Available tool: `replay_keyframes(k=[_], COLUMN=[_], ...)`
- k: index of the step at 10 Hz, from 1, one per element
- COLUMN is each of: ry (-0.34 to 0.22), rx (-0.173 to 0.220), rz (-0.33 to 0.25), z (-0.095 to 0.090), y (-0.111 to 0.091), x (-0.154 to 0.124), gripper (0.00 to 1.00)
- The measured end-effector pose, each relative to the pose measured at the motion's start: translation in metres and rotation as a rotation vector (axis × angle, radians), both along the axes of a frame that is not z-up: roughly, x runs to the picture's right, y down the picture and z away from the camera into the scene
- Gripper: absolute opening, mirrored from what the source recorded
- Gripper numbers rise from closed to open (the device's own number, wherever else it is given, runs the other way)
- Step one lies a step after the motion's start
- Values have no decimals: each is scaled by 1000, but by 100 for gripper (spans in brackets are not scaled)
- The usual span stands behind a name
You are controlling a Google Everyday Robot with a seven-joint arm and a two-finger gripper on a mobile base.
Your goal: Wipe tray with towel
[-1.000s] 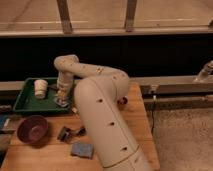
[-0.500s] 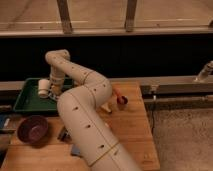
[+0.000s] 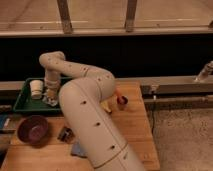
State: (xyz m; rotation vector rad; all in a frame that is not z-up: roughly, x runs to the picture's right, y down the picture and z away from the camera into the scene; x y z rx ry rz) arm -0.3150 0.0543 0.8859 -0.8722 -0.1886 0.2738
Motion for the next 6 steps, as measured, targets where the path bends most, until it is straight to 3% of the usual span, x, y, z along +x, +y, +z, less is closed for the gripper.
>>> replay_keyframes(k=[3, 6], ry=[3, -15], rx=[87, 146], rz=[94, 144], z=[-6, 5], y=[16, 9], x=[37, 35], gripper=[0, 0])
